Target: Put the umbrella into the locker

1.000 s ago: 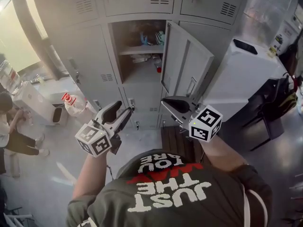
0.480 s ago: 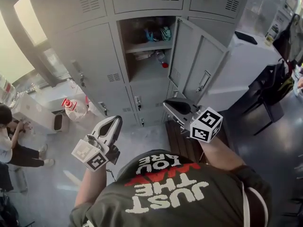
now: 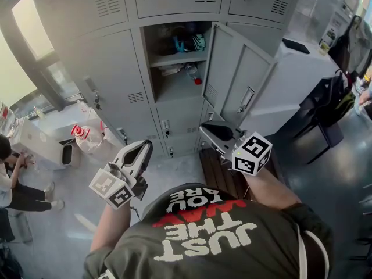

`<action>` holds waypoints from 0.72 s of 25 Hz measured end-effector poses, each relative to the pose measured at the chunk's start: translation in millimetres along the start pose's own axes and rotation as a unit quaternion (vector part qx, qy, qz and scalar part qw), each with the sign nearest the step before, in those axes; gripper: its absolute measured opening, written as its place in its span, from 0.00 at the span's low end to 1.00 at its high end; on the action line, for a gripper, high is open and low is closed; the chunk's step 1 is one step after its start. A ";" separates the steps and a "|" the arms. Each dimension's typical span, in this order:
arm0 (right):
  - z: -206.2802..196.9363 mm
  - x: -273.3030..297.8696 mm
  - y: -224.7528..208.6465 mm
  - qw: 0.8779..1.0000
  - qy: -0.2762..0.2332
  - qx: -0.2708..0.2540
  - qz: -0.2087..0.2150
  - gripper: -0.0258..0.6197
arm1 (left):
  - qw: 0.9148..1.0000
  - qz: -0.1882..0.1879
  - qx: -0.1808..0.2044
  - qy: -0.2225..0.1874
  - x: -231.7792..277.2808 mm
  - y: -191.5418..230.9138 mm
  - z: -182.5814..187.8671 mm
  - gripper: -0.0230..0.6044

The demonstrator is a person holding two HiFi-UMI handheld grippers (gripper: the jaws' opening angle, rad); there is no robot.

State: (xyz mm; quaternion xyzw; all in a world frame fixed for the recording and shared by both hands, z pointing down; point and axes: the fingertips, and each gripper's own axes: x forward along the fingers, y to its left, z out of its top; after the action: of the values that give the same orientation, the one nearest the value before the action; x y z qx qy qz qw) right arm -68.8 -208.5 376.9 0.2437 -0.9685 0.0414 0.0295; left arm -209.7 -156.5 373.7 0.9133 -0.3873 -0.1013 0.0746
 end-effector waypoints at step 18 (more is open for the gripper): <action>-1.8 -6.5 -1.9 1.000 0.000 -0.002 0.010 0.09 | 1.000 -0.011 -0.003 -0.001 9.7 -11.1 -0.4 0.05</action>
State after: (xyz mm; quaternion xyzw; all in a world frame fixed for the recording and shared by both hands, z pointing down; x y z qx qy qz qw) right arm -62.1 -206.9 378.3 0.2335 -0.9711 0.0402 0.0296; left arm -195.4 -155.9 370.5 0.9171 -0.3773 -0.1039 0.0756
